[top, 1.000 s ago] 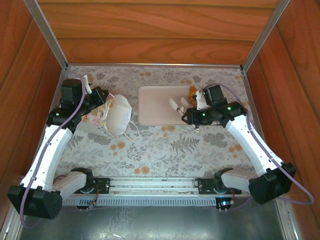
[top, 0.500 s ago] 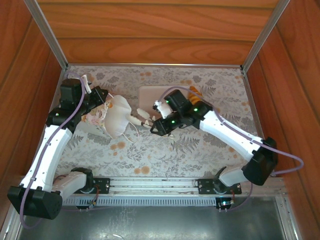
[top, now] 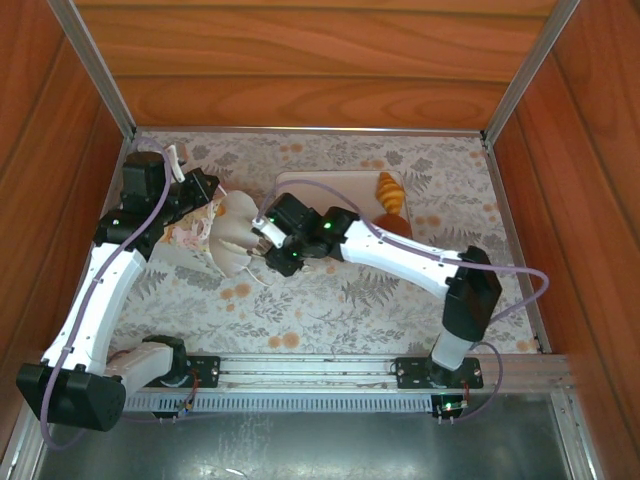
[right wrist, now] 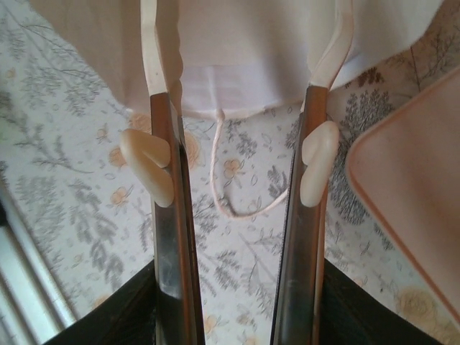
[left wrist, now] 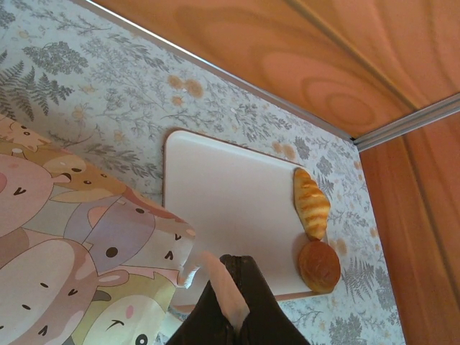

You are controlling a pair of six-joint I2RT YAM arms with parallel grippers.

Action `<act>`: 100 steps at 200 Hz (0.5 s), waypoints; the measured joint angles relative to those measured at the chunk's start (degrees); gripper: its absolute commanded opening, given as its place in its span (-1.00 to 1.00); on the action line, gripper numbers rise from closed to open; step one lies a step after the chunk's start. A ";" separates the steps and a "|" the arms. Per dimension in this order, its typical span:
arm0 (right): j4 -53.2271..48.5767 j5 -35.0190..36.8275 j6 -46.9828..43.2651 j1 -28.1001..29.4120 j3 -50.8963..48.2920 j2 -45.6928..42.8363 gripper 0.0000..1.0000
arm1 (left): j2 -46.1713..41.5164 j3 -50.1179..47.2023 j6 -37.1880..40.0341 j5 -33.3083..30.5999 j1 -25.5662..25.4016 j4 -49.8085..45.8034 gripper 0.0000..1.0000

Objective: Take the fake bread out of the paper bag

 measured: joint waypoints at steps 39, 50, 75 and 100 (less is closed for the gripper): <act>-0.33 4.85 -3.06 0.55 5.97 7.21 -0.02 | -0.04 0.00 0.00 0.20 0.00 0.00 -1.00; -0.37 5.99 -3.80 0.55 7.54 8.57 -0.01 | -0.07 0.00 0.00 0.22 0.00 -0.02 -1.00; -0.48 8.04 -5.44 0.57 10.40 10.62 -0.01 | -0.28 0.00 -0.02 0.37 0.00 -0.02 -1.00; -0.24 9.90 -7.13 0.57 12.59 12.22 -0.02 | -0.46 0.00 -0.02 0.39 0.00 -0.02 -1.00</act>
